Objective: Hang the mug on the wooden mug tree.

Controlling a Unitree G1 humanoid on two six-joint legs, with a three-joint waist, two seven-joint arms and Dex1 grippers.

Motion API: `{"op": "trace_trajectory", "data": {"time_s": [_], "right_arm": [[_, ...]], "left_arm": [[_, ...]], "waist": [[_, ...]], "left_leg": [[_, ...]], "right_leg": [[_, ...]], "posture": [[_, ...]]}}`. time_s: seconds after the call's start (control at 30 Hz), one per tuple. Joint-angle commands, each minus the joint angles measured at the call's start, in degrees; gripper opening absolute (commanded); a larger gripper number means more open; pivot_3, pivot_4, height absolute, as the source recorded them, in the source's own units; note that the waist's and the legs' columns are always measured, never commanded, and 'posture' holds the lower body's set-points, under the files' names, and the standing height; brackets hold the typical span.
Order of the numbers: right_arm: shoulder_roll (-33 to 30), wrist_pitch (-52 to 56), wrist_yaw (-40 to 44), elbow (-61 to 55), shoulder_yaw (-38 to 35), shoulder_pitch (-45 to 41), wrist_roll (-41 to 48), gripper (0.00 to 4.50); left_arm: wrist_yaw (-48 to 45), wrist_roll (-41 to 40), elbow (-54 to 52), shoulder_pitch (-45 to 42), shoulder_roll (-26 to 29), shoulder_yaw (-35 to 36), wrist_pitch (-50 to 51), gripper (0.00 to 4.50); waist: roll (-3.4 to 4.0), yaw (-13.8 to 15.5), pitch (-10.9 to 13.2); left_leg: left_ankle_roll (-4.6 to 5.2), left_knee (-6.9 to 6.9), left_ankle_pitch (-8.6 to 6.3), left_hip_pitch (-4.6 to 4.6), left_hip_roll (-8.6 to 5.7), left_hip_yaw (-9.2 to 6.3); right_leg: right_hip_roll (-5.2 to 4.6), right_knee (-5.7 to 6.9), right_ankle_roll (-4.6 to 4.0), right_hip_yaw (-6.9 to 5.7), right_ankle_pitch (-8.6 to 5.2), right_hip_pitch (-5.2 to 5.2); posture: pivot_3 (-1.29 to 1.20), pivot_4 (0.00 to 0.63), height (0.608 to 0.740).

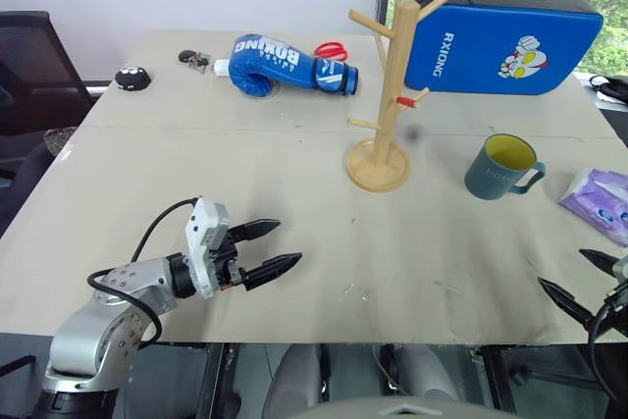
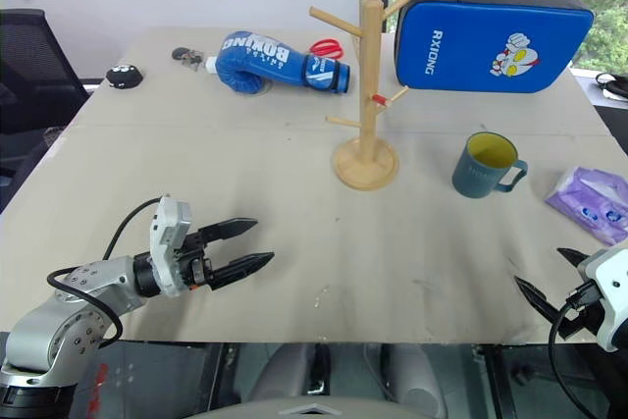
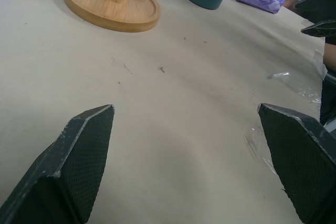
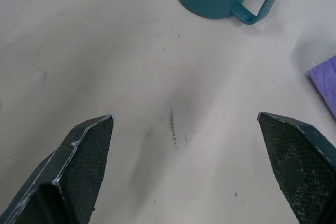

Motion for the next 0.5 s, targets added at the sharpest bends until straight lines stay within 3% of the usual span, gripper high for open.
{"op": "trace_trajectory", "data": {"time_s": [0.03, 0.13, 0.33, 0.47, 0.5], "right_arm": [[0.46, 2.07, -3.77, -2.88, -0.66, -3.16, 1.35, 4.45], [2.25, 10.2, -13.89, -7.74, 2.72, -11.39, 1.47, 4.45], [3.92, 17.2, -24.55, -3.71, 8.09, -23.11, -3.72, 4.45], [5.44, 17.11, -28.02, 1.81, 10.45, -29.03, -5.91, 3.32], [5.45, 16.53, -28.59, 3.3, 11.23, -29.99, -6.85, 3.32]], "left_arm": [[-1.58, -0.72, -1.78, -1.75, 0.66, 1.18, -1.55, 4.5], [-5.99, -2.69, -2.71, -4.82, 1.16, 0.39, -2.76, 4.5], [-10.05, -4.28, -5.36, -8.34, 2.05, -1.53, -2.75, 4.5], [-9.06, -5.43, -6.95, -11.02, 1.69, -2.41, -1.63, 4.5], [-8.56, -5.87, -7.33, -11.49, 1.52, -2.47, -1.23, 4.5]], "waist": [[0.0, 0.09, 0.0], [0.01, -0.08, 0.04], [0.05, 0.26, 0.0], [0.1, 0.54, 0.03], [0.09, 0.52, 0.03]], "left_leg": [[0.0, 0.0, 0.0, 0.0, 0.0, 0.0], [-0.01, 0.11, 0.01, 0.0, 0.02, 0.02], [-0.02, 0.11, 0.02, 0.02, 0.0, 0.05], [-0.01, 0.1, 0.02, -0.15, -0.05, 0.06], [-0.01, 0.09, 0.02, -0.14, -0.06, 0.06]], "right_leg": [[0.0, 0.0, 0.0, 0.0, 0.0, 0.0], [0.03, 0.04, 0.01, 0.0, 0.01, -0.02], [0.03, 0.07, -0.08, 0.0, 0.05, -0.02], [0.11, 0.02, -0.07, 0.03, 0.05, -0.1], [0.11, 0.02, -0.05, 0.04, 0.04, -0.09]], "posture": [[0.0, 0.15, 0.74], [0.0, 0.15, 0.74], [0.0, 0.15, 0.74], [0.0, 0.15, 0.74], [0.0, 0.15, 0.74]]}}
